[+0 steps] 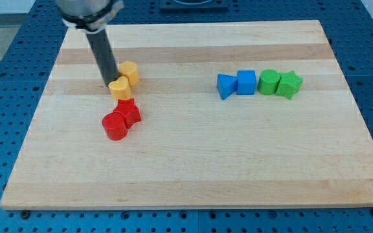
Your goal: Push the yellow heart parallel to the right of the red star
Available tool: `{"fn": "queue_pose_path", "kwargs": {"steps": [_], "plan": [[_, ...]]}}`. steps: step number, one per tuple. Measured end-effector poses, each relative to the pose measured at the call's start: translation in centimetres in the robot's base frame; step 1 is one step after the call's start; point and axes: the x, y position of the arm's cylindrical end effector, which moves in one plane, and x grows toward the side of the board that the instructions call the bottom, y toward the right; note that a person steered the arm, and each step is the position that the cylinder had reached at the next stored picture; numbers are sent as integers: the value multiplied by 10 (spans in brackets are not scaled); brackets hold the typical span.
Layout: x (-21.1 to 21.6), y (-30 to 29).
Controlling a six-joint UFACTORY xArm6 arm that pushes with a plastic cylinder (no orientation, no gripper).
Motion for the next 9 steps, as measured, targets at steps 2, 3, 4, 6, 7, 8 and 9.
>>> {"fn": "queue_pose_path", "kwargs": {"steps": [2,3,4,6,7,8,9], "plan": [[0,41],[0,15],[1,-22],[20,-17],[20,25],[20,65],[21,88]]}}
